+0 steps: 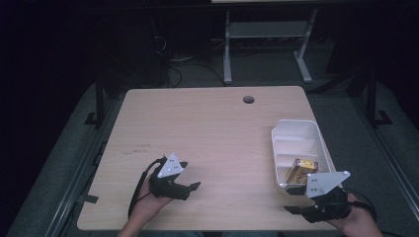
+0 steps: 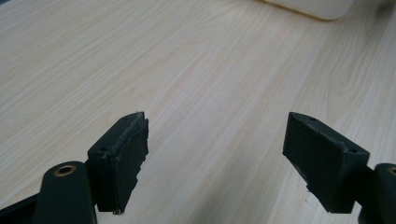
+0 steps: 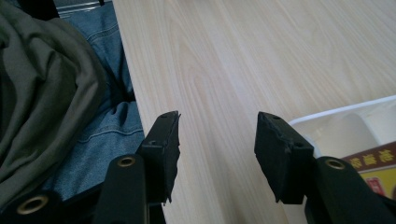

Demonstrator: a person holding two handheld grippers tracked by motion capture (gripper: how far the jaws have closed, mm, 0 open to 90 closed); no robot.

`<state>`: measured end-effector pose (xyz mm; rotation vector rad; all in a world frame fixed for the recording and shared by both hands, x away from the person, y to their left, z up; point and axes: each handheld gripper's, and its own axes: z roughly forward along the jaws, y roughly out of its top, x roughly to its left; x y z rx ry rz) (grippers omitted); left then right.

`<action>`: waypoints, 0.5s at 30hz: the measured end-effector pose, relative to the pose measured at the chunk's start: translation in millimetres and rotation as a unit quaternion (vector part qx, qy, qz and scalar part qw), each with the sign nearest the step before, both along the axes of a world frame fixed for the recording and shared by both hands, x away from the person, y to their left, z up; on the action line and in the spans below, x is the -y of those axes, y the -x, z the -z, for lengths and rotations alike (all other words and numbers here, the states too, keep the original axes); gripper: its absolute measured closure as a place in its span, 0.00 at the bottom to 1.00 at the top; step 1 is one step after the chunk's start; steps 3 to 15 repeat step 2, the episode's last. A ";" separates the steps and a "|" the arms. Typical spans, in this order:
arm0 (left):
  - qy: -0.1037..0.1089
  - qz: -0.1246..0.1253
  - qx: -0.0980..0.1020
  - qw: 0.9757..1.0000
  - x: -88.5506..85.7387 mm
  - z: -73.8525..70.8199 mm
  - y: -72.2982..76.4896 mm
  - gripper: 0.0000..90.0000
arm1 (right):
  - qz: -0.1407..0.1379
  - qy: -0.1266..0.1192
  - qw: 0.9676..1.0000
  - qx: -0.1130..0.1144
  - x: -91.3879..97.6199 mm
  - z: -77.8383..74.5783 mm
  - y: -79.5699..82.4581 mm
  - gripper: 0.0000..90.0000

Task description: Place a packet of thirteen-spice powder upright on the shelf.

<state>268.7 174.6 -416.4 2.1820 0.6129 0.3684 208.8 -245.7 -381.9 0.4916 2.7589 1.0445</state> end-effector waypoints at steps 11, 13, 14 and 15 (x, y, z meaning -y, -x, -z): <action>0.001 -0.001 0.000 1.000 -0.4 -0.2 0.0 0.24 | -0.001 -0.001 1.000 -0.001 -1.9 2.5 0.1 0.54; 0.001 -0.001 0.000 1.000 -0.4 -0.2 0.0 0.24 | -0.001 -0.001 1.000 -0.001 -1.9 2.5 0.1 0.54; 0.001 -0.001 0.000 1.000 -0.4 -0.2 0.0 0.24 | -0.001 -0.001 1.000 -0.001 -1.9 2.5 0.1 0.54; 0.001 -0.001 0.000 1.000 -0.4 -0.2 0.0 0.24 | -0.001 -0.001 1.000 -0.001 -1.9 2.5 0.1 0.54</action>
